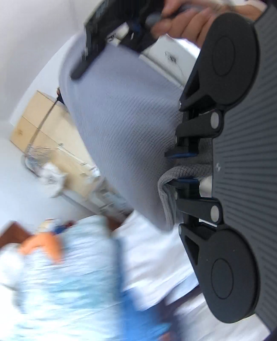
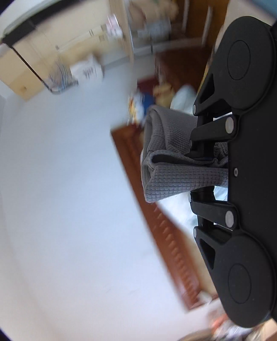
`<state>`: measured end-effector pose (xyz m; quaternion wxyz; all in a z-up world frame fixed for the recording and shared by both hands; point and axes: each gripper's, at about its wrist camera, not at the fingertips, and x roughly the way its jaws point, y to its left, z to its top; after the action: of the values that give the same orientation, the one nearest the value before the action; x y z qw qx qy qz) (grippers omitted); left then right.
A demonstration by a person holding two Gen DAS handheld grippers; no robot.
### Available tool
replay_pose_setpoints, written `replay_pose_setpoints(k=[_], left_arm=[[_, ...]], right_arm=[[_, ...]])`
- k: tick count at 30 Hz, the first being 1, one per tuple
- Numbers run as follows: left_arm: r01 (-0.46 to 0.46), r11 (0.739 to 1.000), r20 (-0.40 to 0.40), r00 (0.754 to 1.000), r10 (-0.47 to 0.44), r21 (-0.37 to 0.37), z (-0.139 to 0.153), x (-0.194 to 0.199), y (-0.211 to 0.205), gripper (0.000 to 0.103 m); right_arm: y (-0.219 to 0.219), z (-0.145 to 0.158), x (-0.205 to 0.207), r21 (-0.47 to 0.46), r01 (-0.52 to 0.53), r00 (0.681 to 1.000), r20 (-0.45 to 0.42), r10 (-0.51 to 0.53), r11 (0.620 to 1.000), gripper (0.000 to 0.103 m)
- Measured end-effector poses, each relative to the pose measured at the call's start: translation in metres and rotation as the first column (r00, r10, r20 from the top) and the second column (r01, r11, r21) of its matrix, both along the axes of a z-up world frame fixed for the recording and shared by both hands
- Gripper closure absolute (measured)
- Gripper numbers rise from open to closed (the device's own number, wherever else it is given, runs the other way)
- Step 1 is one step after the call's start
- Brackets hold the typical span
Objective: Fold clothes
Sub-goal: 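Lift the grey bundle with the right gripper while the left gripper holds its other end, then lower the grey bundle onto the clothes stack and open both grippers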
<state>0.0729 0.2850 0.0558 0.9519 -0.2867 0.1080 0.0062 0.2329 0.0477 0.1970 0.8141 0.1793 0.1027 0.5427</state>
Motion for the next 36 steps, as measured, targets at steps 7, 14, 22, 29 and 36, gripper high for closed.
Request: replay_pose_setpoints(k=[7, 14, 22, 29, 36], left_arm=[[-0.014, 1.000, -0.192, 0.981, 0.011, -0.016, -0.056, 0.088, 0.069, 0.059], [-0.057, 0.998, -0.171, 0.984, 0.052, -0.028, -0.085, 0.119, 0.068, 0.060], [-0.133, 0.991, -0.150, 0.979, 0.135, 0.022, -0.082, 0.080, 0.061, 0.058], [-0.072, 0.993, -0.019, 0.997, 0.074, 0.096, -0.049, 0.073, 0.055, 0.058], [0.001, 0.995, -0.180, 0.983, -0.018, -0.095, -0.096, 0.109, 0.075, 0.058]], right_arm=[[0.072, -0.120, 0.129, -0.219, 0.207, 0.957, -0.155, -0.244, 0.954, 0.072], [0.046, -0.183, 0.097, -0.249, 0.225, 0.928, -0.240, -0.285, 0.942, 0.071], [0.066, -0.160, 0.062, -0.313, 0.142, 0.984, -0.063, -0.169, 0.939, 0.066], [0.104, -0.141, 0.093, -0.379, 0.175, 0.985, 0.064, -0.163, 0.908, 0.050], [0.077, -0.188, 0.166, -0.408, 0.381, 0.868, -0.152, -0.474, 0.829, 0.046]])
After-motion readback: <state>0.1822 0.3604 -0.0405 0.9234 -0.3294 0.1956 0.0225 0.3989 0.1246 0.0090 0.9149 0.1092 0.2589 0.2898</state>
